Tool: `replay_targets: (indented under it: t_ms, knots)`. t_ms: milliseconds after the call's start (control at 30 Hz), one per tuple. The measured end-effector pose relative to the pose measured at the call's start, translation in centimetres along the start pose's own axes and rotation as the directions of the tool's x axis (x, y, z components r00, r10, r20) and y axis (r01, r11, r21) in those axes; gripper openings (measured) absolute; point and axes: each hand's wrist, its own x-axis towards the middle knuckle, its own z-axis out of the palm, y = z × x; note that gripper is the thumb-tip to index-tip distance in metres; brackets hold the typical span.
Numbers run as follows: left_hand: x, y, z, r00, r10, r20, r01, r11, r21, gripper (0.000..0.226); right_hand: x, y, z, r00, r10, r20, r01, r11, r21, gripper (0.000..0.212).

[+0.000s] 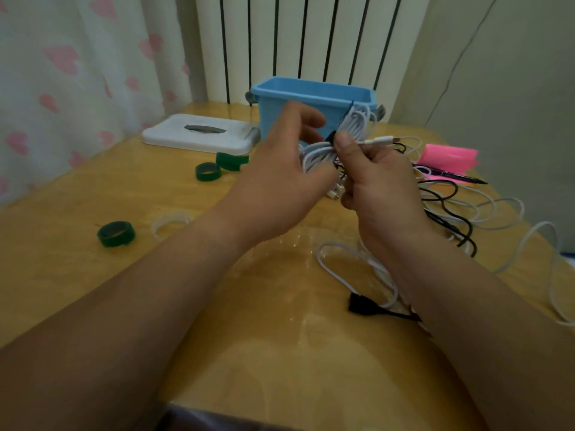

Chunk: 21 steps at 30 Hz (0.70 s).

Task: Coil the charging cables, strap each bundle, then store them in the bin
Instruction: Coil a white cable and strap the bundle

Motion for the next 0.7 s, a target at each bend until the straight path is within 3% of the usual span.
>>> replay_targets:
  t_ms: [67, 133, 267, 467, 700]
  knots:
    - [-0.3, -0.4, 1.0, 0.992, 0.128, -0.002, -0.125, 0.971, 0.202, 0.038, 0.2, 0.3, 0.1, 0.998, 0.055, -0.031, -0.053, 0.998, 0.045, 0.022]
    - [-0.4, -0.6, 1.8, 0.985, 0.169, -0.03, -0.15, 0.931, 0.334, 0.036, 0.2, 0.5, 0.3, 0.99, 0.133, -0.055, -0.129, 0.988, 0.08, 0.018]
    - [0.2, -1.0, 2.0, 0.972, 0.22, -0.08, -0.167, 0.891, 0.422, 0.025, 0.0, 0.4, 0.4, 0.978, 0.204, -0.047, -0.197, 0.973, 0.124, 0.017]
    - [0.7, -1.5, 1.8, 0.971, 0.203, -0.124, -0.155, 0.936, 0.317, 0.018, -0.4, -0.3, 0.5, 0.985, 0.169, -0.03, -0.168, 0.985, 0.043, 0.018]
    - [0.9, -1.6, 1.7, 0.981, -0.062, -0.184, 0.041, 0.992, -0.117, 0.019, -0.5, -0.2, 0.7, 0.997, 0.052, -0.063, -0.06, 0.99, -0.127, 0.028]
